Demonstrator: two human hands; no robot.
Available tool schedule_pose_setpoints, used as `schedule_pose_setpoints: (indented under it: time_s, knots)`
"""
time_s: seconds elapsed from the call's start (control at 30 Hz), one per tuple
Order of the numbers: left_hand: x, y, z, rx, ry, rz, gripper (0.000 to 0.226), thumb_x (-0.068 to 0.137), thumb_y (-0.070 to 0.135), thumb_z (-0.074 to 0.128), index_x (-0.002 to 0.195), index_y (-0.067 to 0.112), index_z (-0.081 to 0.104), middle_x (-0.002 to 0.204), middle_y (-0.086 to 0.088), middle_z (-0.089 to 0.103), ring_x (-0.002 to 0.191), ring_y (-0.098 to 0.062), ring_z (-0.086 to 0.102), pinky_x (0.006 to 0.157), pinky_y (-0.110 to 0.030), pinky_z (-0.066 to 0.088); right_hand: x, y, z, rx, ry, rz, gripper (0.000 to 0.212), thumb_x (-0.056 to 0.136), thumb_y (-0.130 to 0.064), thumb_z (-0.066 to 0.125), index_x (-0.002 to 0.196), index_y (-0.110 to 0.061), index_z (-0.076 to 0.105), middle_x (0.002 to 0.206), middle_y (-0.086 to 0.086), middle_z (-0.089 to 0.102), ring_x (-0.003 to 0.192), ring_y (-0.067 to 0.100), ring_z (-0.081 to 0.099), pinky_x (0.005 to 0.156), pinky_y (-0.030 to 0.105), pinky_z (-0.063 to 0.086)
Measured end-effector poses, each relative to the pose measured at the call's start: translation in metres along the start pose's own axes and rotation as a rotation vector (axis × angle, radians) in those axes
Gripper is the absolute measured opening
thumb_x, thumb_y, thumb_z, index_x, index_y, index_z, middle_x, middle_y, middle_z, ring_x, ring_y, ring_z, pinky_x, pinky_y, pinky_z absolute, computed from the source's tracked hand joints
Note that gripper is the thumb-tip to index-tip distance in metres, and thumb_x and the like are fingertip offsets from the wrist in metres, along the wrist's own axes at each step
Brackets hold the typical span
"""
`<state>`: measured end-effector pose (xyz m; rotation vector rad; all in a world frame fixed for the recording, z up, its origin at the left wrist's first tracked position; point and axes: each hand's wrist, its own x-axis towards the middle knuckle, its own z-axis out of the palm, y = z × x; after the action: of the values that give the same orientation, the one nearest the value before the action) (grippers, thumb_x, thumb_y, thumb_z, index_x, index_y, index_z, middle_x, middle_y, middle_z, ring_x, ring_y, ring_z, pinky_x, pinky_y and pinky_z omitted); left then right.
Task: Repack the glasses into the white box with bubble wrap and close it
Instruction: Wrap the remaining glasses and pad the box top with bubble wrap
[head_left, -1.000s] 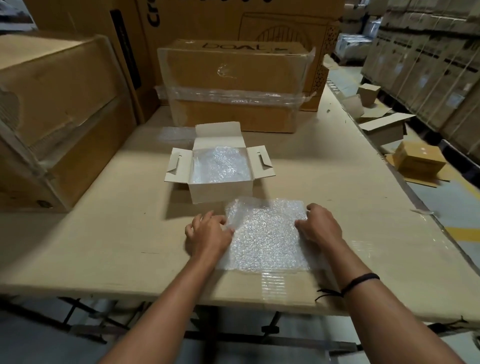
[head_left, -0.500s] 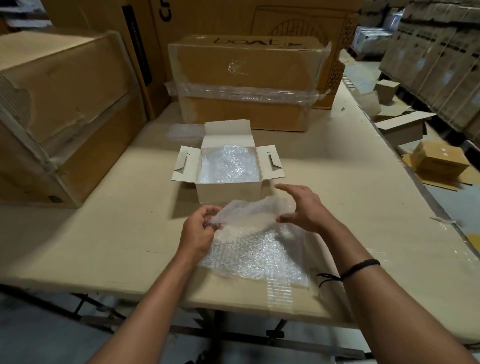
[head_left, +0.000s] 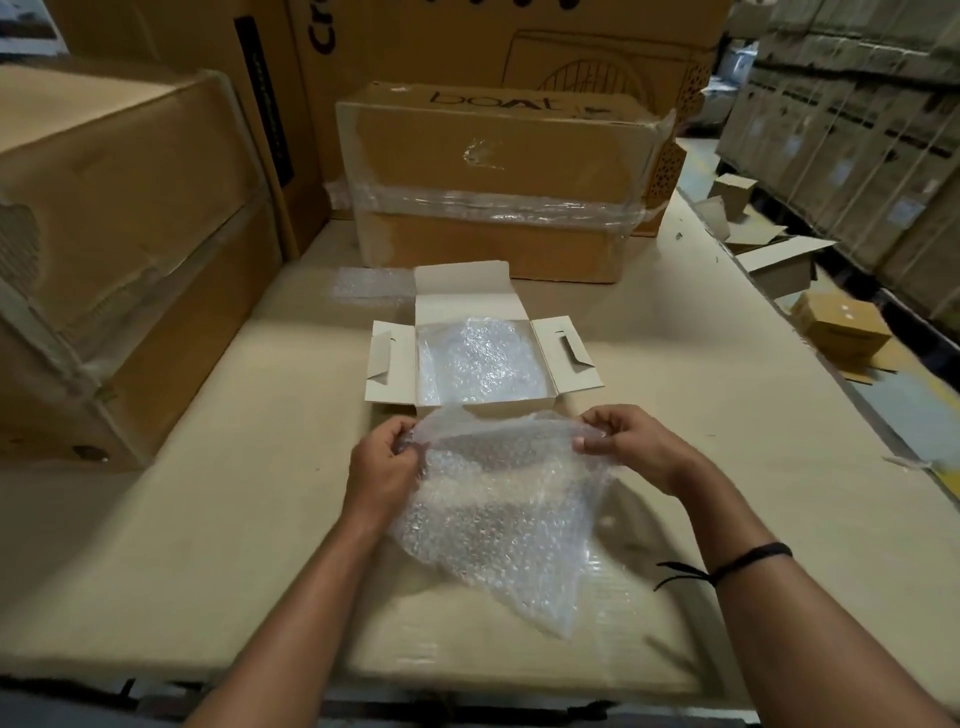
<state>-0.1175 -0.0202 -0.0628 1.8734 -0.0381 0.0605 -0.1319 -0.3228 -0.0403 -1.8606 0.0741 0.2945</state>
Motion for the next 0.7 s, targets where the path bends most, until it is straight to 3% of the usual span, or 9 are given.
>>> schedule_pose_setpoints:
  time_s: [0.07, 0.17, 0.3, 0.4, 0.53, 0.63, 0.7]
  knots:
    - [0.01, -0.003, -0.003, -0.019, -0.006, 0.009, 0.016, 0.087, 0.016, 0.059, 0.072, 0.021, 0.06, 0.056, 0.005, 0.055, 0.051, -0.014, 0.047, 0.054, -0.033, 0.041, 0.0, -0.001, 0.005, 0.09, -0.028, 0.023, 0.004, 0.089, -0.006, 0.066, 0.087, -0.003, 0.066, 0.076, 0.005, 0.064, 0.07, 0.016, 0.061, 0.065, 0.027, 0.05]
    - [0.024, -0.002, -0.008, 0.014, -0.013, 0.072, 0.03, 0.085, 0.035, 0.058, 0.067, 0.012, 0.052, 0.055, 0.006, 0.046, 0.054, -0.015, 0.039, 0.055, -0.032, 0.035, -0.001, -0.007, 0.012, 0.15, -0.013, 0.055, 0.014, 0.093, -0.007, 0.06, 0.079, -0.006, 0.063, 0.069, 0.003, 0.062, 0.061, 0.014, 0.058, 0.058, 0.025, 0.049]
    - [0.036, 0.004, -0.013, -0.012, -0.028, 0.1, 0.032, 0.093, 0.024, 0.06, 0.065, 0.009, 0.053, 0.054, 0.006, 0.047, 0.053, -0.013, 0.04, 0.055, -0.032, 0.036, -0.002, -0.016, 0.015, 0.319, 0.067, 0.074, 0.019, 0.095, -0.007, 0.055, 0.076, -0.009, 0.055, 0.064, 0.001, 0.06, 0.056, 0.012, 0.059, 0.055, 0.027, 0.051]
    - [0.041, 0.013, -0.017, -0.022, -0.017, 0.125, 0.034, 0.094, 0.022, 0.059, 0.062, 0.016, 0.052, 0.053, 0.007, 0.047, 0.051, -0.014, 0.041, 0.054, -0.033, 0.037, -0.005, -0.017, 0.017, 0.379, 0.053, 0.073, 0.01, 0.085, -0.004, 0.065, 0.081, -0.009, 0.058, 0.073, 0.005, 0.065, 0.062, 0.015, 0.062, 0.057, 0.028, 0.052]
    - [0.048, 0.016, -0.025, -0.02, 0.005, 0.149, 0.03, 0.094, 0.022, 0.06, 0.065, 0.017, 0.056, 0.047, 0.013, 0.049, 0.046, -0.006, 0.04, 0.051, -0.029, 0.036, -0.011, -0.005, 0.025, 0.32, -0.017, 0.186, 0.03, 0.072, 0.008, 0.073, 0.098, -0.002, 0.062, 0.086, 0.012, 0.068, 0.077, 0.022, 0.067, 0.066, 0.03, 0.057]
    - [0.051, 0.014, -0.028, -0.035, 0.0, 0.127, 0.03, 0.094, 0.022, 0.06, 0.064, 0.017, 0.058, 0.045, 0.015, 0.05, 0.045, -0.006, 0.041, 0.052, -0.029, 0.037, -0.013, -0.005, 0.033, 0.294, 0.142, 0.163, 0.013, 0.083, 0.004, 0.066, 0.083, -0.008, 0.064, 0.077, 0.006, 0.065, 0.069, 0.018, 0.062, 0.06, 0.027, 0.051]
    - [0.049, 0.01, -0.028, -0.039, -0.018, 0.094, 0.031, 0.093, 0.021, 0.061, 0.062, 0.018, 0.058, 0.048, 0.012, 0.052, 0.048, -0.008, 0.045, 0.054, -0.029, 0.039, -0.011, -0.01, 0.036, 0.428, 0.281, 0.093, 0.012, 0.088, 0.002, 0.061, 0.082, -0.009, 0.063, 0.078, 0.006, 0.066, 0.07, 0.021, 0.061, 0.064, 0.031, 0.052]
